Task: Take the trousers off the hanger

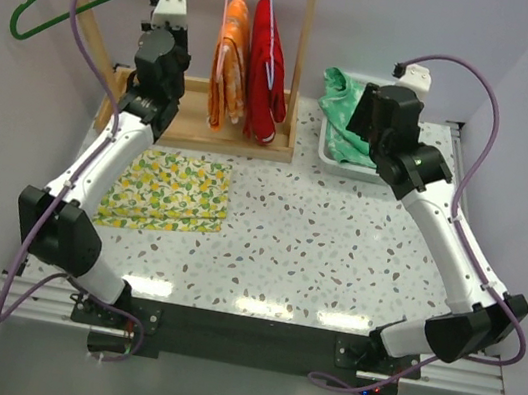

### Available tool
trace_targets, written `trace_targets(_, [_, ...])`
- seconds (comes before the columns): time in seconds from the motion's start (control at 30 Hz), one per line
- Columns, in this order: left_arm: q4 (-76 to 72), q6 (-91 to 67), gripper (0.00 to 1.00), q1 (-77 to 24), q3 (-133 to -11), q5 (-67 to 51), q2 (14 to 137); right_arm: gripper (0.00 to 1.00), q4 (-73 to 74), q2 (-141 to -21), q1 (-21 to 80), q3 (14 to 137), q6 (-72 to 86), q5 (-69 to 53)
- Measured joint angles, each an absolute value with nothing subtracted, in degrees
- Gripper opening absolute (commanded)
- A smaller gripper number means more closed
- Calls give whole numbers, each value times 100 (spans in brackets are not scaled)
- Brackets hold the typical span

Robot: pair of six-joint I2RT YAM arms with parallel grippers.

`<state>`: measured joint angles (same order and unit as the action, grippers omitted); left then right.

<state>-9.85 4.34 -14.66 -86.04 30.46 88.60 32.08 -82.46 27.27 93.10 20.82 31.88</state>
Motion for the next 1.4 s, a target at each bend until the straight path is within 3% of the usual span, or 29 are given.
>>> trace_targets(0.43, [-2174, 777, 0, -1466, -9776, 2954, 9701, 63, 3267, -8289, 2727, 9255, 1964, 3194])
trace_targets(0.83, [-1518, 596, 0, -1157, -11642, 2860, 11032, 63, 3448, -8484, 2727, 9258, 1957, 3197])
trace_targets(1.4, [-1168, -250, 0, -574, -10798, 1986, 10626, 62, 3555, -8460, 2727, 9238, 2040, 3192])
